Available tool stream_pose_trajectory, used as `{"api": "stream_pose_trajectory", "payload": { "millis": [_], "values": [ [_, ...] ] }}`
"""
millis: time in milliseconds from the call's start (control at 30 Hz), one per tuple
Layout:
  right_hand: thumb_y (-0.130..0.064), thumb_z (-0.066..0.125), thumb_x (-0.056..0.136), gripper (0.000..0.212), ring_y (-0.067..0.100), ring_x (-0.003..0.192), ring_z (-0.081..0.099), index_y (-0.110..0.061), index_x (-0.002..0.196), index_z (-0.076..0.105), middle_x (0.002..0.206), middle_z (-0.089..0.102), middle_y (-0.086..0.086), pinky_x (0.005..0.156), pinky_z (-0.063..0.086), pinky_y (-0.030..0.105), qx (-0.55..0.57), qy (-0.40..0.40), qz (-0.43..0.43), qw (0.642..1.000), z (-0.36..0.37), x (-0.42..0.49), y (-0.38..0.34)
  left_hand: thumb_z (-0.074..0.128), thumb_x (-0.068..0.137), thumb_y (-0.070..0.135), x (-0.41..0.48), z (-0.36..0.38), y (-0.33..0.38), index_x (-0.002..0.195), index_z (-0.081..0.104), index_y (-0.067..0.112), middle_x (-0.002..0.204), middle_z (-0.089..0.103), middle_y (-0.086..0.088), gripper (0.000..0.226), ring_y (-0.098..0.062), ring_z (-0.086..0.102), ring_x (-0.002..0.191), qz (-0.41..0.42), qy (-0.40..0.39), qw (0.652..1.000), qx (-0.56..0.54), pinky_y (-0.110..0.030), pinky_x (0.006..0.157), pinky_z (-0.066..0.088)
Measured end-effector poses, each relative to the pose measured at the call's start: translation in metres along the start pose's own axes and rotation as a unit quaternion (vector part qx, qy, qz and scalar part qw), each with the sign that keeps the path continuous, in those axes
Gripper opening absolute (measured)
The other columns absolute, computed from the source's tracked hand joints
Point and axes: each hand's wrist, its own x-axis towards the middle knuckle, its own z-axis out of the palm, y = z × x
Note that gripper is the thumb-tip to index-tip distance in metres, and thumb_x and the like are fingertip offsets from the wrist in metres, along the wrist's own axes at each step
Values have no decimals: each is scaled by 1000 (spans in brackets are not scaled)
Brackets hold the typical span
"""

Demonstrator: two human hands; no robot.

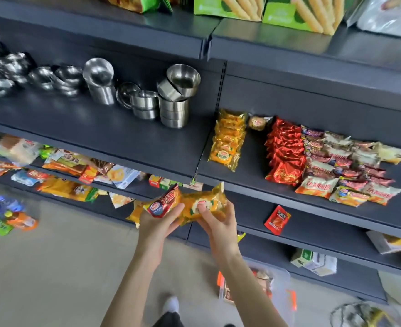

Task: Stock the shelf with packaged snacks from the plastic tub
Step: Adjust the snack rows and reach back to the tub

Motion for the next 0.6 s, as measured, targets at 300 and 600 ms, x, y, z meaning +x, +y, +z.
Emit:
{"api": "stream_pose_trajectory", "payload": {
  "millis": [300, 600],
  "values": [
    [-34, 73, 77, 29, 14, 85, 66, -12, 96, 70, 91, 74, 0, 81, 50, 28, -220, 17, -6, 975, -25, 48, -29, 77, 74, -1, 80, 17, 6, 112, 62, 5, 105, 71, -11, 42, -21, 69, 93, -55, -81, 993, 72, -38, 83, 57],
    [-32, 78, 76, 40, 11, 80, 62, -4, 99, 59, 96, 69, 13, 73, 49, 21, -331, 7, -11, 944, -60, 155, -44, 74, 78, -1, 163, 67, 10, 111, 63, 6, 103, 72, -9, 35, -18, 71, 91, -64, -106, 989, 82, -28, 74, 59]
  ]
}}
